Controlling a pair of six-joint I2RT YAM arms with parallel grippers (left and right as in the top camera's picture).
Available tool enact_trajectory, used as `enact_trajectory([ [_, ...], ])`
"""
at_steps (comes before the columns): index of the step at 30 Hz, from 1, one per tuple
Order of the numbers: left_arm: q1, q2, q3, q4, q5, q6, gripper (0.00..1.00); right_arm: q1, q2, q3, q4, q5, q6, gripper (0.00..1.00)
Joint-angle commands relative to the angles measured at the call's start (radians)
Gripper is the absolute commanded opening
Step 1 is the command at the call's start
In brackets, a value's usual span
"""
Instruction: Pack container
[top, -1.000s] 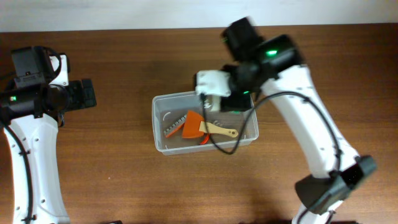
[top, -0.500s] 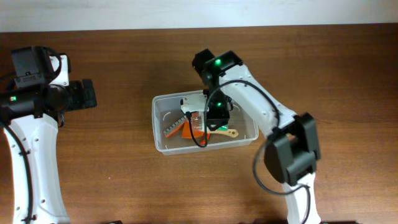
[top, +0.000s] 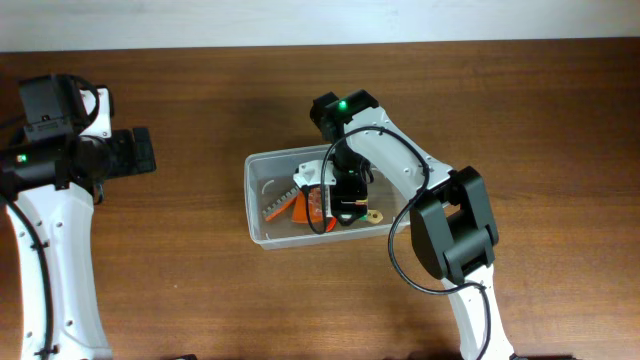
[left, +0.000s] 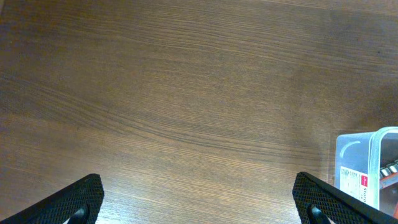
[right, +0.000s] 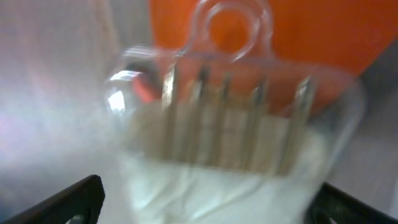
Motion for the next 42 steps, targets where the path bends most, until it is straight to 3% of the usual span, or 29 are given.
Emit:
enact_trajectory([
  [1, -0.006, -0.021, -0.002, 0.004, 0.014, 0.045, 0.99, -0.003, -0.065, 0.060, -0.023, -0.005, 0.039, 0.99],
  [9, -0.079, -0.021, -0.002, 0.010, 0.031, 0.108, 0.99, -0.108, -0.285, 0.286, -0.040, 0.089, 0.312, 0.99],
  [16, -0.232, -0.017, -0.002, 0.032, 0.028, 0.218, 0.99, -0.460, -0.382, 0.393, -0.039, 0.008, 0.744, 0.98],
  [19, -0.245, -0.016, -0.002, 0.047, 0.026, 0.217, 0.99, -0.623, -0.385, 0.393, -0.056, -0.040, 0.762, 0.99],
  [24, -0.239, -0.016, -0.002, 0.039, 0.026, 0.202, 0.99, -0.751, -0.394, 0.393, -0.122, -0.041, 0.797, 0.99],
  [32, -0.246, -0.090, -0.026, -0.042, -0.050, 0.088, 0.99, -0.808, -0.512, 0.359, -0.217, -0.062, 0.804, 0.99],
  [37, -0.258, -0.286, -0.132, 0.011, -0.042, 0.088, 0.99, -0.804, -0.698, 0.220, -0.210, -0.058, 0.811, 0.99],
  [42, -0.258, -0.550, -0.349, 0.114, -0.038, 0.048, 0.99, -0.764, -0.946, -0.100, -0.126, -0.058, 0.818, 0.99],
])
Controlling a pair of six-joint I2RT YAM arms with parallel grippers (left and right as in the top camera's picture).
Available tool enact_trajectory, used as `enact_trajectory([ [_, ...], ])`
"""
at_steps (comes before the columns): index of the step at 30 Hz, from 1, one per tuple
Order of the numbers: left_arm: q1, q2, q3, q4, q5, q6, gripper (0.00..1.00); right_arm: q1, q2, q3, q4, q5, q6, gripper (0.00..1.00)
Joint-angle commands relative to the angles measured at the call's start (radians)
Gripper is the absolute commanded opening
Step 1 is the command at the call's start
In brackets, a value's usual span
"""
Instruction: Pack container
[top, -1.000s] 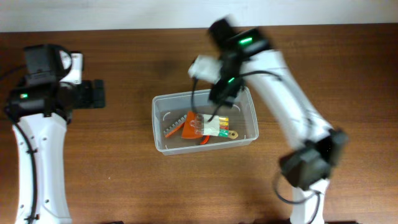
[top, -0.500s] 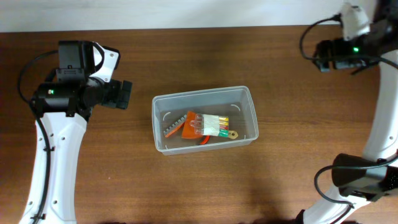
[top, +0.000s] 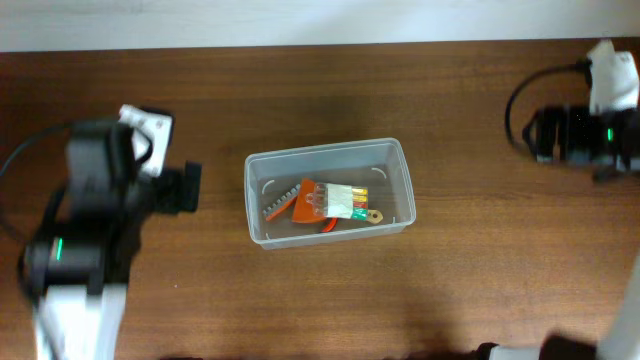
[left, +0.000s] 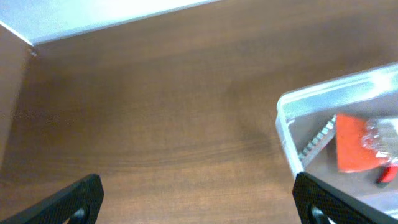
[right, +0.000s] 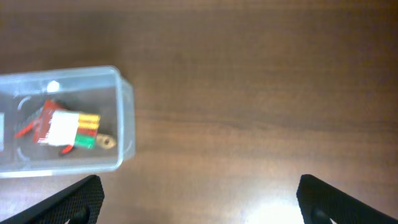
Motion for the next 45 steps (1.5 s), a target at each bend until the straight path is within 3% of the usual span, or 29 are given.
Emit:
enact_trajectory([
  [1, -0.003, -0.176, -0.160, 0.043, -0.004, -0.057, 0.99, 0.046, -0.158, -0.221, 0.047, -0.014, 0.014, 0.99],
  [8, -0.003, -0.477, -0.457, 0.166, -0.007, -0.093, 0.99, 0.187, -0.531, -0.756, 0.266, 0.031, 0.014, 0.99],
  [11, -0.002, -0.555, -0.544, 0.212, -0.031, -0.095, 0.99, 0.245, -0.711, -1.028, 0.457, 0.049, 0.013, 0.99],
  [16, -0.002, -0.558, -0.600, 0.214, -0.112, -0.095, 0.99, 0.253, -0.804, -1.214, 0.602, 0.048, 0.013, 0.99],
  [23, -0.002, -0.558, -0.605, 0.212, -0.120, -0.095, 0.99, 0.253, -0.780, -1.299, 0.606, 0.048, 0.013, 0.99],
  [39, -0.002, -0.558, -0.605, 0.195, -0.121, -0.095, 0.99, 0.253, -0.609, -1.301, 0.607, 0.048, 0.013, 0.99],
  [45, -0.002, -0.558, -0.605, 0.194, -0.120, -0.095, 0.99, 0.253, -0.771, -1.301, 0.607, 0.066, 0.013, 0.99],
])
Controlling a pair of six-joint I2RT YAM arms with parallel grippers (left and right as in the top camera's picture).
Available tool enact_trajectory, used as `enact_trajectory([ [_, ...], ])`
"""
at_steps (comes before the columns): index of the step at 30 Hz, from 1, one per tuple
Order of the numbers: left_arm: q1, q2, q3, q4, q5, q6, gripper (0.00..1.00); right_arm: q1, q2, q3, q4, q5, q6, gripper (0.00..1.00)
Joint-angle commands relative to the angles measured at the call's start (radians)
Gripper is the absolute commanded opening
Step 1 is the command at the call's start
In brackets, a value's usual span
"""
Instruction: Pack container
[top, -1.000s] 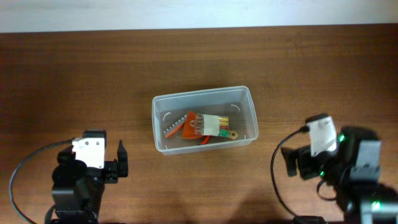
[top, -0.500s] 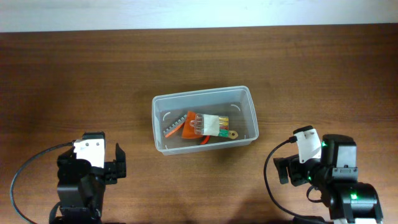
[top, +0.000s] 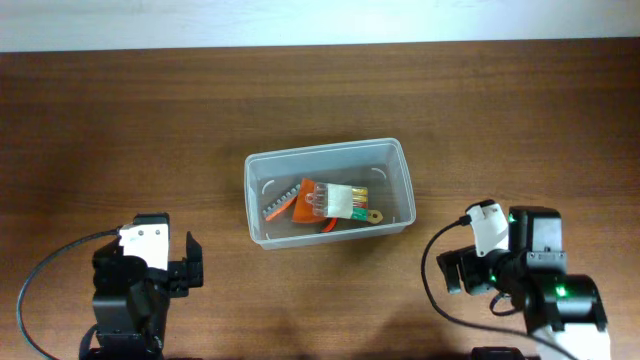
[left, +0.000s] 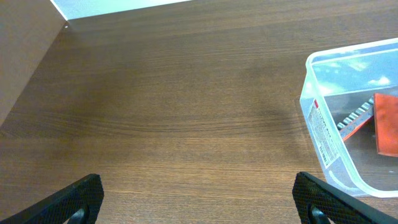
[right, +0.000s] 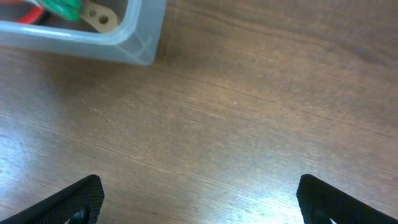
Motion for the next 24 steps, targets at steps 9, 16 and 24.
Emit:
enact_trajectory([
  [9, -0.002, -0.005, -0.003, -0.001, -0.014, -0.013, 0.99, 0.009, -0.607, -0.114, 0.151, 0.033, 0.013, 0.99],
  [16, -0.002, -0.005, -0.003, -0.001, -0.014, -0.013, 0.99, 0.009, -0.747, -0.465, 0.769, 0.038, 0.080, 0.99],
  [24, -0.002, -0.005, -0.003, -0.001, -0.014, -0.013, 0.99, 0.010, -0.818, -0.683, 1.064, 0.179, 0.083, 0.99],
])
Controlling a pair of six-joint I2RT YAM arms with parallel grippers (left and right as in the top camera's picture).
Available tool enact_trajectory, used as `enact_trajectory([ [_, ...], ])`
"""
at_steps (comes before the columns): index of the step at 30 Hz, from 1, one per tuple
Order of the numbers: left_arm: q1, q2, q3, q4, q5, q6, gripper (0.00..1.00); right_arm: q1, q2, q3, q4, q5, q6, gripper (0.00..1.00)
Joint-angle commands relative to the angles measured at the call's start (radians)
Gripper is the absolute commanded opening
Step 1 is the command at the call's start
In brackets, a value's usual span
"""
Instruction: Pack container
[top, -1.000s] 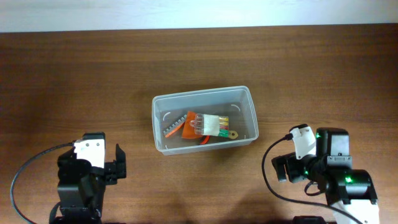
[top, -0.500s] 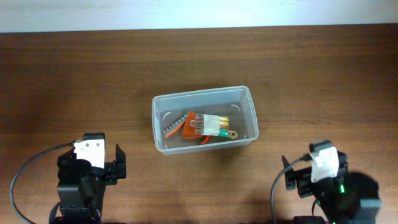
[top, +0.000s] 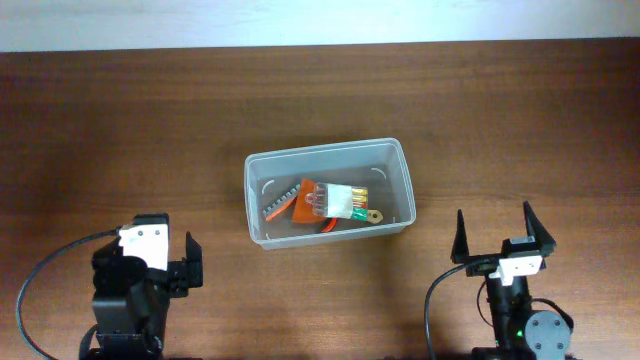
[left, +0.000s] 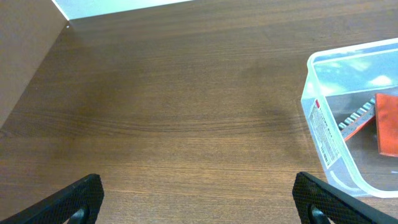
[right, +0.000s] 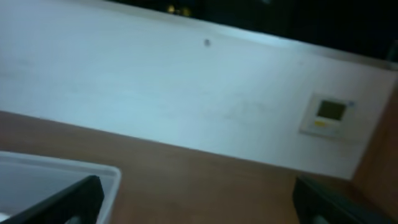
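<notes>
A clear plastic container (top: 404, 175) sits mid-table; its corner also shows in the left wrist view (left: 323, 124) and right wrist view (right: 74, 177). Inside lie an orange card of bits with a clear blister pack (top: 330, 203) and a grey saw-toothed piece (top: 280, 201). My left gripper (top: 195, 272) rests low at the front left, open and empty (left: 198, 202). My right gripper (top: 493, 237) sits at the front right, fingers spread, open and empty (right: 199, 202).
The brown wooden table (top: 500, 110) runs to a white wall (right: 186, 106) at the back. A small wall thermostat (right: 328, 114) shows in the right wrist view. The table's left edge (left: 59, 25) shows in the left wrist view.
The right arm has drawn back to the front edge and its camera now looks level across the table at the wall, not down at the wood. The left arm has not moved.
First my right gripper was down inside the container over the blister pack, my left arm raised at the far left. Then both arms were away from the container with the pack lying inside. Later both sat low at the front corners, where they are now.
</notes>
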Motion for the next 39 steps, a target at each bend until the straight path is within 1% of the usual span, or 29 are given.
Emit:
enact_trajectory([
  [1, -0.002, -0.003, -0.003, 0.000, -0.010, -0.013, 0.99, 0.007, -0.017, -0.060, -0.006, 0.094, 0.017, 0.99],
  [3, -0.002, -0.003, -0.003, 0.000, -0.010, -0.013, 0.99, 0.007, -0.017, -0.074, -0.088, 0.114, 0.018, 0.98],
  [5, -0.002, -0.003, -0.003, 0.000, -0.010, -0.013, 0.99, 0.008, -0.017, -0.072, -0.179, 0.130, 0.074, 0.99],
  [35, -0.003, -0.005, -0.003, -0.004, -0.010, -0.013, 0.99, 0.016, -0.014, -0.074, -0.169, 0.120, 0.077, 0.99],
  [39, -0.003, -0.049, -0.003, -0.022, -0.010, -0.013, 0.99, 0.016, -0.014, -0.074, -0.169, 0.120, 0.077, 0.99],
])
